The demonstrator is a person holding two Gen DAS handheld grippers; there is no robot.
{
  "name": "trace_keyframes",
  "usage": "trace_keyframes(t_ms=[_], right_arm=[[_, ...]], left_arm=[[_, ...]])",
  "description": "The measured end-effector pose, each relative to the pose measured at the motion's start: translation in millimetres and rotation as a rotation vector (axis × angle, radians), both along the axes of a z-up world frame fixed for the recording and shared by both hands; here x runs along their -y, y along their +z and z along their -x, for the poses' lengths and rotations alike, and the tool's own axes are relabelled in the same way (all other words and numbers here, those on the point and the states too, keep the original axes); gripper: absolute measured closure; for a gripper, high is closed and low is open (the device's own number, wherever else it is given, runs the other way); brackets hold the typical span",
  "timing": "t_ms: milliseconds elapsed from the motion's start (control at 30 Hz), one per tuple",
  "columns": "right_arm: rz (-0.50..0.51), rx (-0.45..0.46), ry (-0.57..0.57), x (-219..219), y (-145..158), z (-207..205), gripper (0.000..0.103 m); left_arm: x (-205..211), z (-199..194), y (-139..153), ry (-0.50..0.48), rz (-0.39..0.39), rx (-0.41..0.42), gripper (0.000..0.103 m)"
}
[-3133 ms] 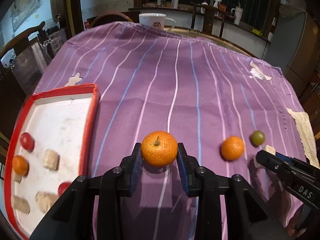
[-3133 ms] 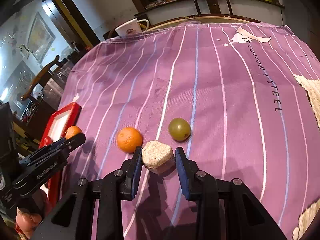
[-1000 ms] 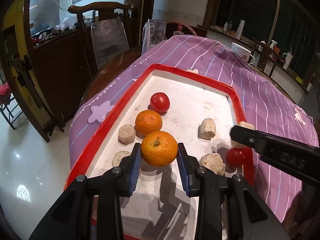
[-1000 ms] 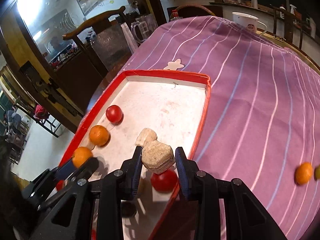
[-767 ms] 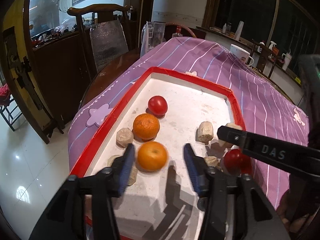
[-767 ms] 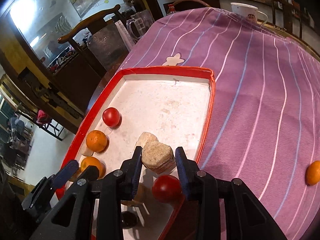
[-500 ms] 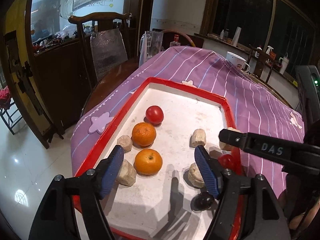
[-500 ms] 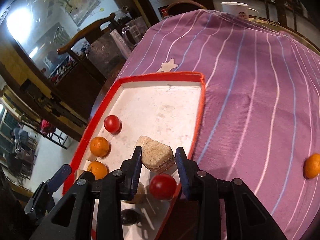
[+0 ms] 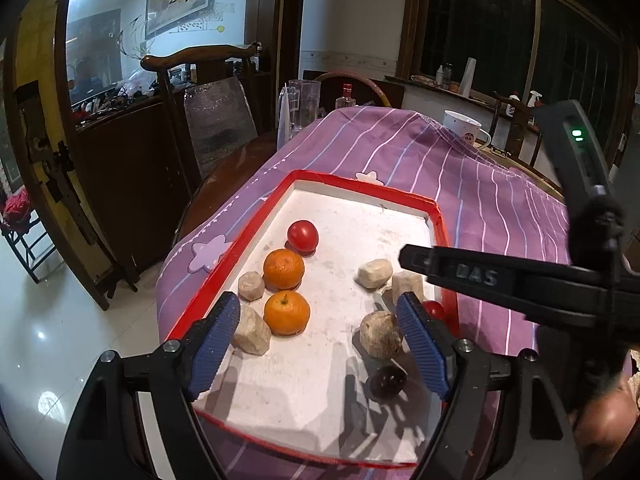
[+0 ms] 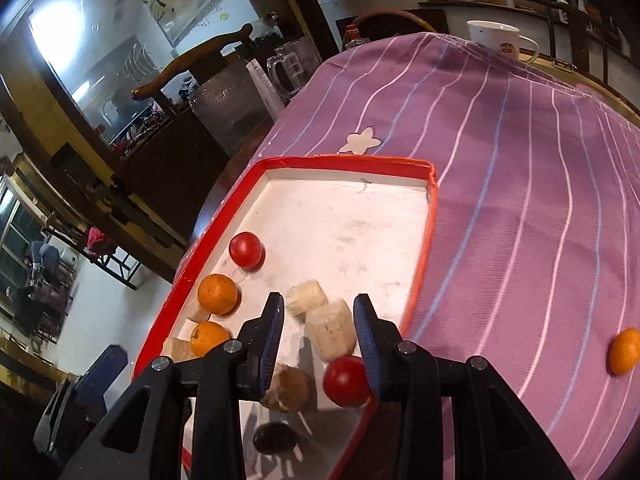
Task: Organize fruits
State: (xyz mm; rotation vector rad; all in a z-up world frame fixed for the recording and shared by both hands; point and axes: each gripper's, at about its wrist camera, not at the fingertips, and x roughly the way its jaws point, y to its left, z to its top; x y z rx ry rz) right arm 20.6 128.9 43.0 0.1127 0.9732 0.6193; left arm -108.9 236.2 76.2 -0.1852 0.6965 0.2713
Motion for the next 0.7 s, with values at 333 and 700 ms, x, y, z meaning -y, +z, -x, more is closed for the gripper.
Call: trace_keyframes(t_ms=[333, 700], right_arm=[[-0.074, 0.028, -0.074, 40, 22, 25, 0.051], [-0.113, 0.053, -0.174, 100, 15, 75, 0.048]], left_arm=[[3, 13, 13, 0.005, -0.013, 0.033, 0.018], [37, 29, 28, -0.038, -0.081, 0.061, 0.018]])
